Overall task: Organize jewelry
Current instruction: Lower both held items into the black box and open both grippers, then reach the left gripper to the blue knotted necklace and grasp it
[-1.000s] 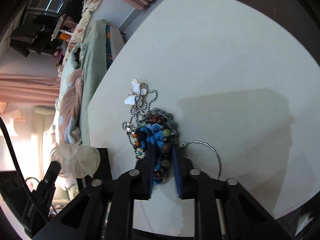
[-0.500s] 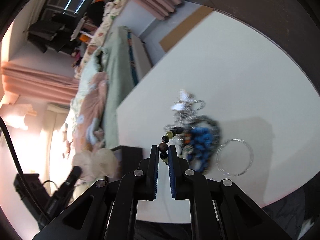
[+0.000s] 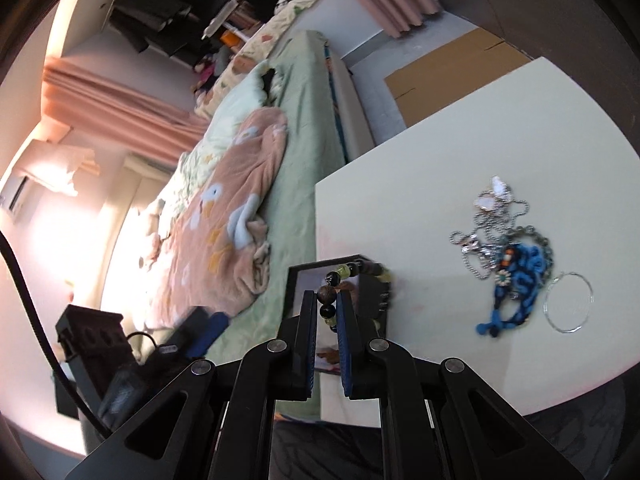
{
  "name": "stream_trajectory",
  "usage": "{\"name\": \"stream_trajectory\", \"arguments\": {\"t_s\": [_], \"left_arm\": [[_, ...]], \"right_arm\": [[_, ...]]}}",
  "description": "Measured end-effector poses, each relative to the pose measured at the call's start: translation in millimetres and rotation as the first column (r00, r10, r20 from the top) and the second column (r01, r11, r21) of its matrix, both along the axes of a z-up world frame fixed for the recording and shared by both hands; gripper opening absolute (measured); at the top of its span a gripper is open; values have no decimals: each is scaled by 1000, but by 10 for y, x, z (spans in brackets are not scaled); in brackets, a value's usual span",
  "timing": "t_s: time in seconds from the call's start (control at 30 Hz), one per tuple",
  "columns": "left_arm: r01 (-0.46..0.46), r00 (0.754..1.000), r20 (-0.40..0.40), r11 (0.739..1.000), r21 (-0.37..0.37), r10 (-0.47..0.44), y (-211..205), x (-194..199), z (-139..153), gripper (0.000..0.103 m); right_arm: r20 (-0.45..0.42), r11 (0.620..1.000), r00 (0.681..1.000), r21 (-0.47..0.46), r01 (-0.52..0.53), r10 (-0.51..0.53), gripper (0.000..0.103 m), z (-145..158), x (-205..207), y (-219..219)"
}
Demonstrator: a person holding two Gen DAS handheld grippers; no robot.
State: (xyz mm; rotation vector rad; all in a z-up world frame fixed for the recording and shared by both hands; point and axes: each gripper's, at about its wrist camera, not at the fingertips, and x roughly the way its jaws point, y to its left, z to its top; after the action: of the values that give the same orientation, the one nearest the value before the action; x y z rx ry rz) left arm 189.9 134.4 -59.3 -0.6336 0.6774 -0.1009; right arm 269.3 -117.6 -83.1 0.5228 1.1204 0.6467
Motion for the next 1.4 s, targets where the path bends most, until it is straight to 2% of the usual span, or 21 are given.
{"name": "stream_trajectory", "arguments": {"t_s": [0.23, 0.43, 0.47, 0.5, 0.57, 0.6, 0.67, 0.83, 1.17, 1.27, 1.4], "left_arm": [[-42, 999, -3, 999, 9, 42, 245, -137, 28, 93], [-61, 998, 18, 998, 13, 61, 347, -251, 54, 93], [-69, 997, 20, 998, 12, 68, 352, -256, 54, 93], [-82, 996, 27, 996, 17, 82, 361, -275, 71, 93], [-94, 995, 39, 995, 36, 93, 349, -291, 97, 93], [-94, 995, 44, 994, 47, 92, 331, -301, 106, 93], [-89, 995, 44, 995, 53, 87, 284, -285, 105, 93], [-64, 997, 36, 997, 49, 62, 101, -191, 73, 93], [45, 999, 6, 993, 113, -46, -482, 69, 53, 93], [83, 997, -8, 988, 132, -82, -674, 147, 42, 90], [140, 990, -34, 978, 158, -136, -951, 265, -13, 81]], "right_arm": [[11, 1000, 999, -4, -31, 31, 11, 35, -26, 200], [58, 997, 995, -20, -79, 80, 12, 145, -61, 523], [58, 997, 995, -24, -76, 77, 19, 142, -60, 542], [51, 997, 996, -27, -75, 76, 38, 128, -50, 550], [44, 998, 997, -18, -62, 63, 63, 108, -56, 508], [57, 999, 997, -14, -47, 47, 64, 114, -77, 466], [81, 999, 996, -26, -29, 31, 64, 127, -110, 365], [68, 998, 997, -47, 38, -34, 64, 58, -105, -3], [21, 985, 986, -54, 166, -165, 65, -104, -96, -821], [12, 980, 981, -50, 192, -192, 65, -136, -76, -1010], [-6, 974, 975, -47, 222, -223, 65, -217, -82, -1238]]}}
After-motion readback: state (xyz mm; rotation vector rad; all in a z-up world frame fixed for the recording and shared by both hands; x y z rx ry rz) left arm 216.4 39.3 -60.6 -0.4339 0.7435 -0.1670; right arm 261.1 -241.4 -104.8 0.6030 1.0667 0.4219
